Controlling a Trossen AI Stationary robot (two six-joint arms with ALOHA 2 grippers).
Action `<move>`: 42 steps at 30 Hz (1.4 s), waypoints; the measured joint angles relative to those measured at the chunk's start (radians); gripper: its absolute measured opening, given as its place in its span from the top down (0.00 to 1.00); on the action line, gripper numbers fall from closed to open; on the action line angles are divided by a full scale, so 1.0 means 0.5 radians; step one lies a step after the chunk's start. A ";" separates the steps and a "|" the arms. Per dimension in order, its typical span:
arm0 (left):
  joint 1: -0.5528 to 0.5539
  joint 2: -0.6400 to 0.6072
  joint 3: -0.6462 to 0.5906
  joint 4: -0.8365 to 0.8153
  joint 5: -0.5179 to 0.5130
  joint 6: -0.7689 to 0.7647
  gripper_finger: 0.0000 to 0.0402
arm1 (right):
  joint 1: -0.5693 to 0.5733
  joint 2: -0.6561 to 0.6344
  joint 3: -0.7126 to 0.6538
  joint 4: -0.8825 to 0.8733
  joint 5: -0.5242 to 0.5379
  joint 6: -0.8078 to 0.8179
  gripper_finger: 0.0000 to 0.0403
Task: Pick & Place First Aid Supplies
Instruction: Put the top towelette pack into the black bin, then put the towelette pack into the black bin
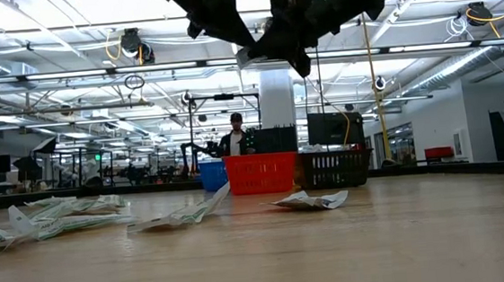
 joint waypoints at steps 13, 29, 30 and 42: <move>0.031 -0.011 -0.001 -0.458 0.589 -0.542 0.67 | -0.232 0.000 0.001 -0.762 0.079 -0.402 1.00; 0.028 -0.012 0.000 -0.478 0.756 -0.628 0.64 | -0.356 0.072 0.002 -1.000 0.614 -0.986 0.90; 0.028 -0.012 0.000 -0.478 0.756 -0.628 0.64 | -0.354 0.077 0.000 -1.020 0.613 -0.982 0.86; 0.028 -0.012 0.000 -0.481 0.751 -0.627 0.64 | -0.327 0.069 0.001 -0.996 0.581 -0.780 0.50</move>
